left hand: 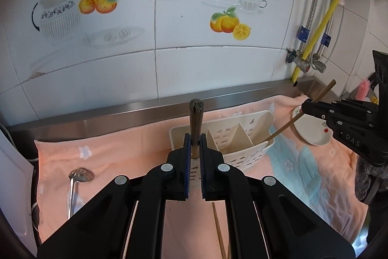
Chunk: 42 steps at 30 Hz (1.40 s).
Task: Organize utensils
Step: 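Lower the left tool's chopstick into the holder and open it while the right tool releases its chopstick, then withdraw both open tools from the holder back over the loose chopsticks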
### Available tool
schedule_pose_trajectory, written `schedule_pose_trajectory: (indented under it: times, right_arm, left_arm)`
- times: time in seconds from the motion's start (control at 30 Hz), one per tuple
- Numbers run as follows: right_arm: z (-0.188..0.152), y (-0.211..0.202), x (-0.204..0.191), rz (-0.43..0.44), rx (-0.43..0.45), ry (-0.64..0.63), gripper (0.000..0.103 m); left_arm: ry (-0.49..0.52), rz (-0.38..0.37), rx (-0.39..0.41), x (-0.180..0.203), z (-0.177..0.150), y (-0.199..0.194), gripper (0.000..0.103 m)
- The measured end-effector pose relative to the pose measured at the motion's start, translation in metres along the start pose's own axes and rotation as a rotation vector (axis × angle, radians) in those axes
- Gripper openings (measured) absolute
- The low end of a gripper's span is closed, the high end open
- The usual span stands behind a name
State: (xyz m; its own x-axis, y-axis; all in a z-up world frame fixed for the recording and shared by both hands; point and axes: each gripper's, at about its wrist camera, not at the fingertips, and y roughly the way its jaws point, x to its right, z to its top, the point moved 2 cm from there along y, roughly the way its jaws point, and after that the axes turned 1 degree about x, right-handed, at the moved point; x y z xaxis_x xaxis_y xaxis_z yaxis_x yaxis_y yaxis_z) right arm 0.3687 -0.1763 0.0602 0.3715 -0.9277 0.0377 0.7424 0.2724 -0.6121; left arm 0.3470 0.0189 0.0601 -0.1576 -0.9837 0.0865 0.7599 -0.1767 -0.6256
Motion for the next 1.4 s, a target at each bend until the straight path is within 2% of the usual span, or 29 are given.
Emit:
schedule_pose_trajectory:
  times: [0.43, 0.5, 0.63, 0.7, 0.8, 0.93, 0.97, 1.0, 1.23, 1.4]
  right_arm:
    - [-0.004, 0.002, 0.003, -0.007, -0.006, 0.011, 0.01]
    - [-0.003, -0.001, 0.004, -0.01, -0.002, 0.013, 0.017]
    - [-0.002, -0.01, 0.006, -0.015, 0.015, 0.019, 0.022]
    - [-0.002, -0.015, 0.006, -0.02, 0.024, 0.02, 0.03]
    - [-0.002, -0.026, 0.006, -0.021, 0.041, 0.023, 0.033]
    - [-0.003, -0.041, 0.006, -0.028, 0.066, 0.021, 0.041]
    - [-0.003, -0.046, 0.006, -0.027, 0.071, 0.023, 0.041]
    - [-0.004, -0.048, 0.006, -0.028, 0.075, 0.023, 0.043]
    - [-0.015, -0.076, 0.004, -0.032, 0.106, 0.024, 0.054]
    - [-0.025, -0.091, 0.001, -0.034, 0.114, 0.024, 0.06]
  left_arm:
    - [-0.01, 0.003, -0.007, -0.003, -0.002, -0.001, 0.009]
    - [-0.011, 0.01, -0.002, -0.003, -0.002, -0.003, 0.022]
    - [-0.015, 0.011, 0.01, -0.002, -0.002, -0.011, 0.024]
    - [-0.018, 0.009, 0.015, -0.002, -0.002, -0.015, 0.026]
    - [-0.017, 0.009, 0.024, 0.0, -0.004, -0.022, 0.031]
    - [-0.015, 0.009, 0.031, 0.003, -0.008, -0.032, 0.031]
    - [-0.016, 0.009, 0.035, 0.004, -0.009, -0.036, 0.036]
    - [-0.018, 0.009, 0.041, 0.005, -0.01, -0.04, 0.046]
    - [-0.01, 0.015, 0.074, 0.01, -0.02, -0.064, 0.052]
    - [-0.001, 0.024, 0.096, 0.015, -0.028, -0.081, 0.064]
